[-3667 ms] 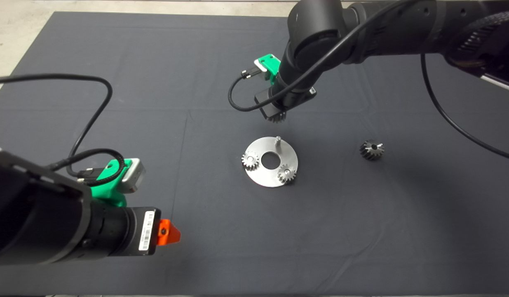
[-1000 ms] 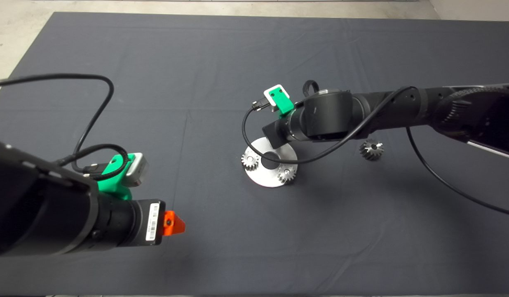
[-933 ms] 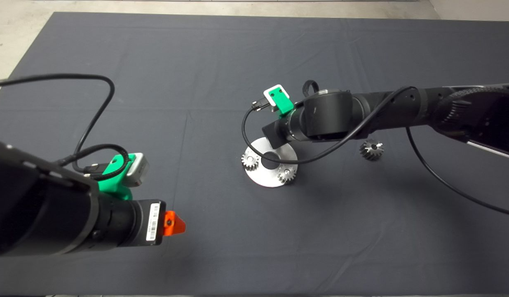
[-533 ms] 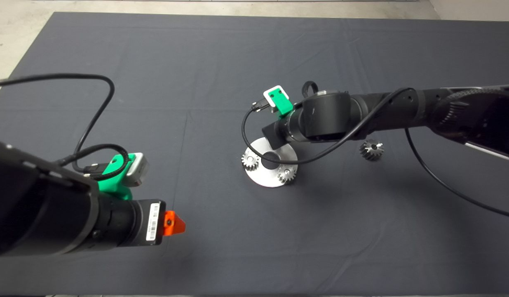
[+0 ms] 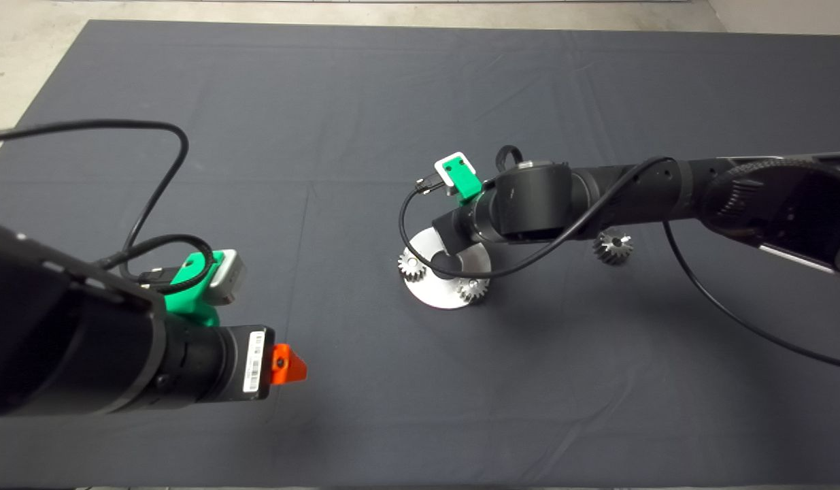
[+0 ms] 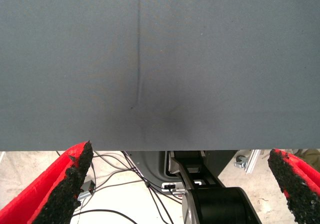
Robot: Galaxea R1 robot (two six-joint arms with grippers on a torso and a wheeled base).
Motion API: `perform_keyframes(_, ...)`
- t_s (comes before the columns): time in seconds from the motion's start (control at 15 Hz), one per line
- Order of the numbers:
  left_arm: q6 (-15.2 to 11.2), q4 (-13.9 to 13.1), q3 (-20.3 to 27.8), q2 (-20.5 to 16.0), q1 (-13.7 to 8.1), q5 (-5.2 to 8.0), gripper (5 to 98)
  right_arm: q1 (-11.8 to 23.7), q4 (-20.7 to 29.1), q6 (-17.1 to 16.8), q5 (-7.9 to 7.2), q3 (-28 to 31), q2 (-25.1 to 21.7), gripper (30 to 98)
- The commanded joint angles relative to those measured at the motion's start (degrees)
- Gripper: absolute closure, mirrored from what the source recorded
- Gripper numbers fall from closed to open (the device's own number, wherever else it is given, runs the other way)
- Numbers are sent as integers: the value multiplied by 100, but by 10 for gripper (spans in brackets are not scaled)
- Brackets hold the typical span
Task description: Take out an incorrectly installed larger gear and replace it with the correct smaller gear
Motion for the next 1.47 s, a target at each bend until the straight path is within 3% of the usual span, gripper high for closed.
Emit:
perform_keyframes(0.0, -23, 56, -14, -2, -27, 362, 144, 62, -383, -12, -270, -138, 30, 927)
perform_keyframes(0.33, -23, 144, -14, 104, -22, 362, 144, 44, -436, -21, -262, -302, 171, 927)
perform_keyframes(0.67, -23, 144, 12, 104, -13, 362, 144, -195, -436, -12, -262, -408, 197, 926)
perform_keyframes(1.4, -14, 152, -40, 218, 92, 362, 144, -141, -363, 93, -294, 240, 4, 923)
